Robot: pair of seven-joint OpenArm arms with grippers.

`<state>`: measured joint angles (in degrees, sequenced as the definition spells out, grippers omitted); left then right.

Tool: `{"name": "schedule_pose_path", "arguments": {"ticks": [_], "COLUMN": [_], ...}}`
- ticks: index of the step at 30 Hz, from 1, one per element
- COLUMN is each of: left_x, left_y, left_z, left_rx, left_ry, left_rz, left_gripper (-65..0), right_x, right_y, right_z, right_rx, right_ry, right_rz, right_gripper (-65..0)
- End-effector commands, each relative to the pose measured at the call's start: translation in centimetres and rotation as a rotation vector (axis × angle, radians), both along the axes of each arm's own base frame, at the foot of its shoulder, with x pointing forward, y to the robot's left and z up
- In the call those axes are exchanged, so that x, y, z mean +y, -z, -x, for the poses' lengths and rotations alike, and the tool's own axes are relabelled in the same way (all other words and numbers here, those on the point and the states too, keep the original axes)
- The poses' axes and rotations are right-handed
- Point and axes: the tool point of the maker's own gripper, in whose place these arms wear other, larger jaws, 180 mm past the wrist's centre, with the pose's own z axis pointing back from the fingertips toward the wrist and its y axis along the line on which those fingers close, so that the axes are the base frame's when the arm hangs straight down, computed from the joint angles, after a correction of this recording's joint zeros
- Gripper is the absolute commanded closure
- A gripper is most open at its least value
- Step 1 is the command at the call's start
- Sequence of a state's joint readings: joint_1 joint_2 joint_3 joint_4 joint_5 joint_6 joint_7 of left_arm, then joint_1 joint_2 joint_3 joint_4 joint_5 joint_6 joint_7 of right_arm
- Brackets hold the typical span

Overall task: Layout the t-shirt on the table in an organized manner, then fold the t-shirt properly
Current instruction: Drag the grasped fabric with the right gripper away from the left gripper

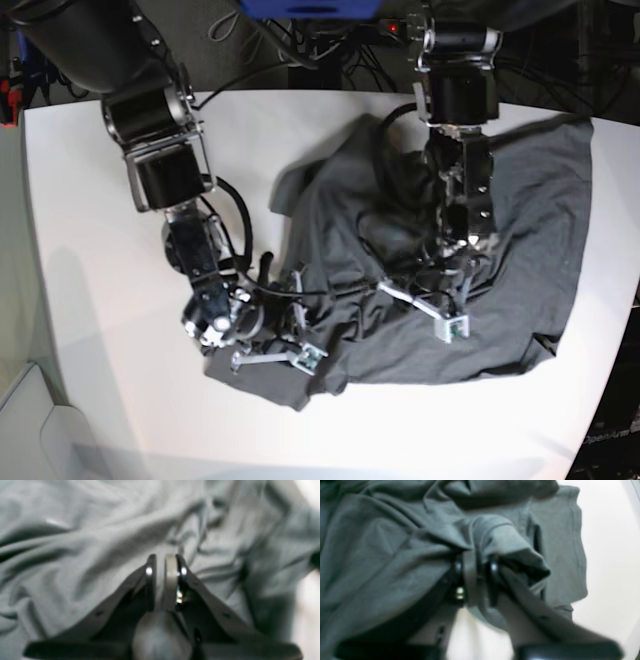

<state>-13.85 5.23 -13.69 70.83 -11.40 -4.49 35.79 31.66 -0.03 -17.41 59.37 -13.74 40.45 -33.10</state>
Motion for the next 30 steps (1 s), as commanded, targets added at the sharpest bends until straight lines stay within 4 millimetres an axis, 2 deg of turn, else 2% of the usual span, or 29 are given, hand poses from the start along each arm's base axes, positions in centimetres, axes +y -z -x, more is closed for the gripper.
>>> {"name": "schedule_pose_path", "arguments": {"ticks": [1, 4, 7, 11, 13, 15, 19, 23, 27, 30], "left_x": [1.0, 2.6, 5.5, 8.2, 9.2, 10.1, 10.5, 10.5, 10.4, 10.2], "left_y": [-2.1, -1.8, -0.3, 0.3, 0.2, 0.1, -0.1, 1.3, 2.9, 2.9], "left_z": [-1.4, -1.2, 0.0, 0.7, 0.8, 0.8, 0.8, 1.1, 1.6, 1.6], "left_rx": [-0.065, -0.057, -0.021, -0.002, -0.002, -0.003, -0.005, 0.03, 0.072, 0.072], "left_ry": [-0.03, -0.068, -0.106, -0.122, -0.127, -0.131, -0.133, -0.135, -0.136, -0.132], "left_rz": [0.011, 0.034, -0.002, -0.053, -0.074, -0.092, -0.102, -0.093, -0.084, -0.085], "left_gripper": [-6.3, -6.3, -6.3, -6.3, -6.3, -6.3, -6.3, -6.3, -6.3, -6.3], "right_x": [0.8, 1.0, 2.0, 2.9, 2.9, 2.4, -1.4, -4.8, -5.4, -4.9], "right_y": [-2.4, -2.7, -4.8, -8.6, -9.1, -8.3, -5.6, -2.9, -0.2, 0.6], "right_z": [-1.4, -1.5, -1.6, -0.5, 0.5, 2.0, 4.8, 8.3, 12.3, 14.4], "right_rx": [-0.06, -0.066, -0.12, -0.247, -0.272, -0.261, -0.193, -0.127, -0.047, -0.016], "right_ry": [-0.004, -0.005, -0.016, -0.036, -0.038, -0.028, 0.071, 0.178, 0.205, 0.201], "right_rz": [-0.035, -0.041, -0.063, -0.102, -0.114, -0.105, -0.066, -0.073, -0.07, -0.08], "right_gripper": [-17.0, -26.8, -32.9, -34.3, -34.4, -34.4, -34.1, -34.3, -34.3, -34.2]}}
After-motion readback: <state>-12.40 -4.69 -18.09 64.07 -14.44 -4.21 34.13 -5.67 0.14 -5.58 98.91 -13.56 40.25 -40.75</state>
